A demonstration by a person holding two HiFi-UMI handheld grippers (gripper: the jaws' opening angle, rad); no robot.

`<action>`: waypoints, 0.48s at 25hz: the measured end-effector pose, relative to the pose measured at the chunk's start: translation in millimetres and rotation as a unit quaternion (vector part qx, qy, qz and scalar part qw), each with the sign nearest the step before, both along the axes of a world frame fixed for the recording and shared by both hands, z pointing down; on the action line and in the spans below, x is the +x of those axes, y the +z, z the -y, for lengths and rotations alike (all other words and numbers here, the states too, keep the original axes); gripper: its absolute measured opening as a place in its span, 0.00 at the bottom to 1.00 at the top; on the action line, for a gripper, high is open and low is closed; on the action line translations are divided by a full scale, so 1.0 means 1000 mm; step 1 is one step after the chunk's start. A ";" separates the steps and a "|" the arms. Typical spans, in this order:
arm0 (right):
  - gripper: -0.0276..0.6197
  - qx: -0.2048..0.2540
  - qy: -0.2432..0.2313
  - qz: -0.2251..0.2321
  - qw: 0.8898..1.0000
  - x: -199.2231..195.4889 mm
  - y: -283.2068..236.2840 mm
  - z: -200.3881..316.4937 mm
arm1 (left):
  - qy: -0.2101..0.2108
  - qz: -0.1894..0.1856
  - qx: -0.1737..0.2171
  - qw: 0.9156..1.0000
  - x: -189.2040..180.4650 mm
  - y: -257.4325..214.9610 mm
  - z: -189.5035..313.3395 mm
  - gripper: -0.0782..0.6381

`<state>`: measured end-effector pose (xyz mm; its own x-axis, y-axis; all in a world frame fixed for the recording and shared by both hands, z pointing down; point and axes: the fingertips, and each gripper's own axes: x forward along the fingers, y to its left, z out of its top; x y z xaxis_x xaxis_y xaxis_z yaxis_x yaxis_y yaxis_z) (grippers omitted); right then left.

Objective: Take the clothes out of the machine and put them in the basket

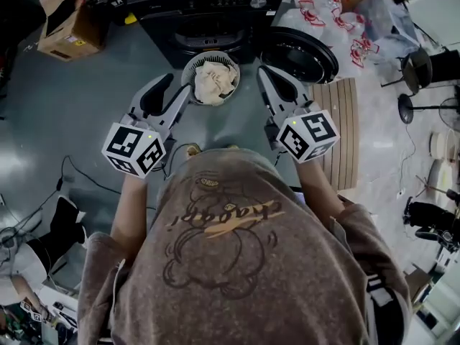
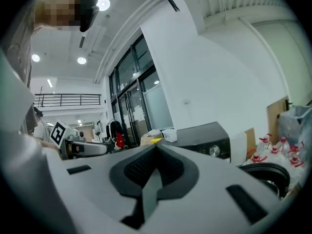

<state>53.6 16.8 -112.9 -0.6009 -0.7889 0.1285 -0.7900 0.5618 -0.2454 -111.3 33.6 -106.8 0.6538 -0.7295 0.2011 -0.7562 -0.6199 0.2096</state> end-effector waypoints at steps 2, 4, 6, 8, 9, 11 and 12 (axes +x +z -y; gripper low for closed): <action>0.04 0.006 0.013 0.003 1.000 -0.006 -0.003 -0.009 | 0.000 -0.002 0.004 1.000 -0.010 0.002 -0.008 0.36; 0.04 0.011 0.023 -0.001 1.000 -0.014 -0.002 -0.017 | -0.004 -0.003 0.006 1.000 -0.021 0.007 -0.013 0.33; 0.04 0.015 0.028 -0.009 0.999 -0.021 0.002 -0.021 | -0.007 -0.007 0.008 1.000 -0.033 0.012 -0.013 0.26; 0.04 0.017 0.033 -0.016 0.999 -0.028 0.007 -0.024 | -0.008 -0.007 0.013 1.000 -0.043 0.016 -0.013 0.19; 0.04 0.019 0.035 -0.021 0.999 -0.031 0.010 -0.025 | -0.009 -0.007 0.016 1.000 -0.047 0.018 -0.013 0.17; 0.04 0.021 0.037 -0.030 0.999 -0.036 0.013 -0.027 | -0.012 -0.010 0.021 1.000 -0.054 0.019 -0.012 0.13; 0.04 0.022 0.037 -0.032 0.999 -0.037 0.014 -0.029 | -0.013 -0.012 0.023 1.000 -0.056 0.019 -0.012 0.12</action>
